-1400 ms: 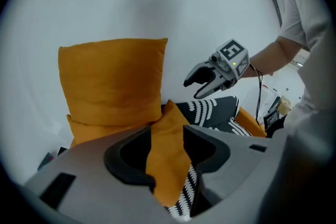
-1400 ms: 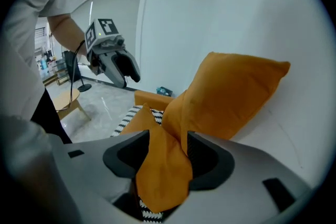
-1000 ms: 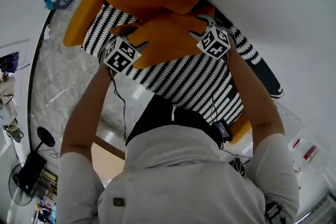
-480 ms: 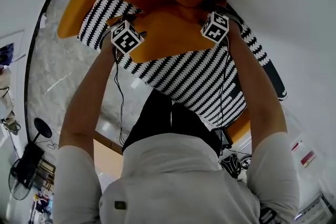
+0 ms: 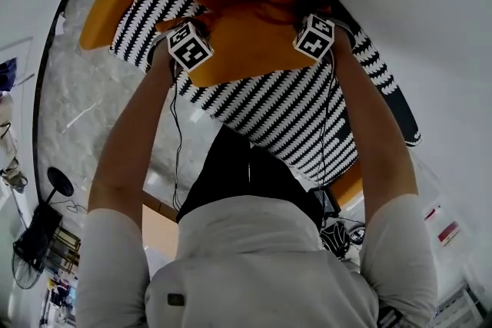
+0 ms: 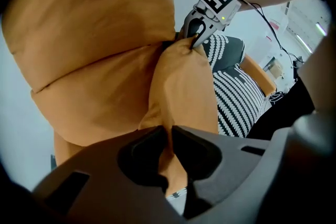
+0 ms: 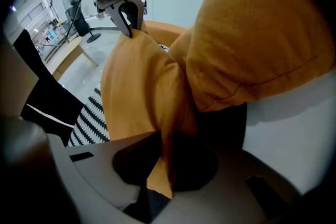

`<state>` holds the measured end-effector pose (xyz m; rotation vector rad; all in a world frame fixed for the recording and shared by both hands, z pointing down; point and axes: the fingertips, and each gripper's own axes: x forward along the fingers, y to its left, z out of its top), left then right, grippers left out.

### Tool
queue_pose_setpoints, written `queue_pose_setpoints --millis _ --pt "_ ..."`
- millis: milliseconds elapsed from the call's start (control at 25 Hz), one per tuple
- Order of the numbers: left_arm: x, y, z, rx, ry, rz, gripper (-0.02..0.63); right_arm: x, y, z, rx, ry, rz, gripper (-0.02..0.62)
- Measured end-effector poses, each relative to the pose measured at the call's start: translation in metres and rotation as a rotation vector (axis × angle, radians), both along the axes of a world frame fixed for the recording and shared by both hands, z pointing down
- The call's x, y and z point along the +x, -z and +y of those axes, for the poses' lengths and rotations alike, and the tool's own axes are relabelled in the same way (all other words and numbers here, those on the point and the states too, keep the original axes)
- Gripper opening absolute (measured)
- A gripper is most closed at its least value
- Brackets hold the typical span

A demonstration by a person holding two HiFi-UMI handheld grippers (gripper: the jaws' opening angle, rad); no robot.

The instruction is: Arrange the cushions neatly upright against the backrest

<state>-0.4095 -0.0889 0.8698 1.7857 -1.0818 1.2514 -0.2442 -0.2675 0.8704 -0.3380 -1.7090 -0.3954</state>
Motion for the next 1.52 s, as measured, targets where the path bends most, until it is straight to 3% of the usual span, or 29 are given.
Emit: queue_pose_setpoints --millis 240,800,1080,1520 --pt "0.008 0.001 0.008 -0.009 -0.007 0.007 0.023 0.008 0.006 0.009 0.005 0.021 -0.017 0.052" --pt "0.055 0.031 0.033 -0.040 -0.058 -0.026 0.017 0.069 0.041 0.046 0.002 -0.002 -0.100 0.043" --pt "0.098 0.055 0.037 -0.024 -0.109 -0.076 0.015 0.135 0.062 0.077 -0.003 -0.062 -0.141 0.042" --pt "0.226 0.122 0.009 0.052 -0.250 -0.173 0.015 0.288 0.130 0.089 0.060 -0.229 -0.255 0.041"
